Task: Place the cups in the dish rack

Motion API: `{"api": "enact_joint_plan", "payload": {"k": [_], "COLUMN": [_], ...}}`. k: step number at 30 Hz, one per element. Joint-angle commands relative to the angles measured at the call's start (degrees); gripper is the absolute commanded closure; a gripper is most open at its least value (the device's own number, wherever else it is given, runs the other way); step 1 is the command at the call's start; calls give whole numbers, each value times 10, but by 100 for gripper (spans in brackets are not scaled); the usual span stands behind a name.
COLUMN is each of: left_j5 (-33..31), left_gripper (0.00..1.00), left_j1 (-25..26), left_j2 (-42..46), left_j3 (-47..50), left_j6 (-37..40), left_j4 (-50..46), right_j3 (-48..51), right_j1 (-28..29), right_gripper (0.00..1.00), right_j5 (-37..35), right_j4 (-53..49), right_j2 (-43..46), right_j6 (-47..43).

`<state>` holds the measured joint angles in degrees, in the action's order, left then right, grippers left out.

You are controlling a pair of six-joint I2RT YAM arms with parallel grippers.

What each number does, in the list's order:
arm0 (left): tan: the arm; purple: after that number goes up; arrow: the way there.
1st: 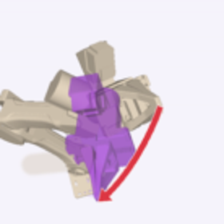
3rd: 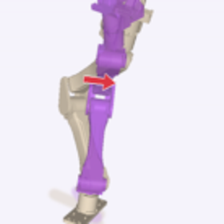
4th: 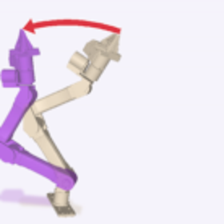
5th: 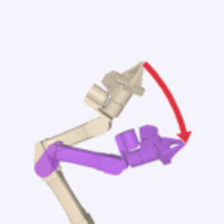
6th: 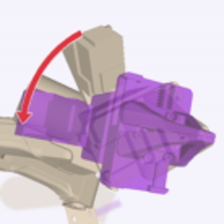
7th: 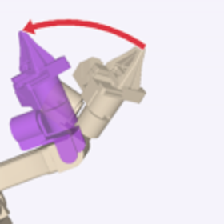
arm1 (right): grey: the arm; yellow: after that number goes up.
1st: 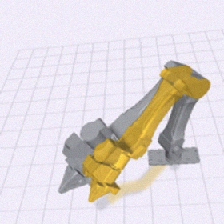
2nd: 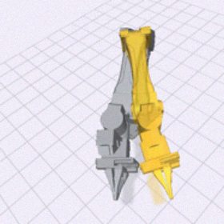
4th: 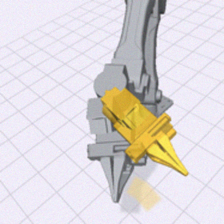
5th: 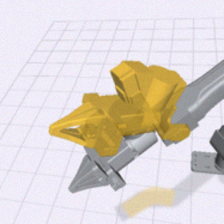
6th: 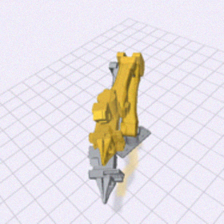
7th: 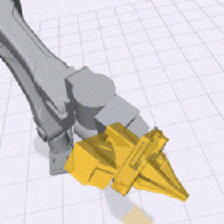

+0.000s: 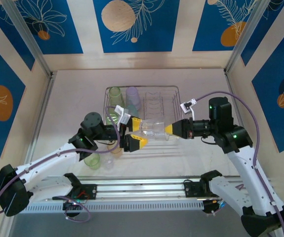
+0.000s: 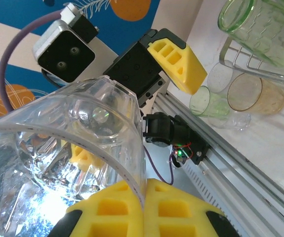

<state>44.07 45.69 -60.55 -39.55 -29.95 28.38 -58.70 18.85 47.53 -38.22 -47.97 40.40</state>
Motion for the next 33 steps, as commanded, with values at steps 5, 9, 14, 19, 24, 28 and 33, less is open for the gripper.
{"api": "enact_joint_plan", "payload": {"k": [5,9,14,19,24,28,33], "left_j5": [10,-20,-38,-45,-43,-59,-171], "left_gripper": [0,2,17,30,43,51,65], "left_j1": [9,9,10,10,10,11,10], "left_j2": [7,16,25,22,16,16,27], "left_j3": [-21,-27,-28,-25,-25,-25,-55], "left_j6": [-14,-17,-6,-10,-15,-17,-4], "left_j4": [42,17,-3,1,12,3,-152], "right_j3": [16,17,20,22,31,31,6], "right_j1": [27,29,29,29,29,26,-6], "right_gripper": [100,100,100,100,100,74,44], "right_j5": [3,-3,-5,-4,-5,-14,-85], "right_j4": [26,37,49,50,56,55,-10], "right_j2": [-25,-35,-41,-48,-48,-46,-28], "right_j6": [0,4,10,9,14,14,-12]}}
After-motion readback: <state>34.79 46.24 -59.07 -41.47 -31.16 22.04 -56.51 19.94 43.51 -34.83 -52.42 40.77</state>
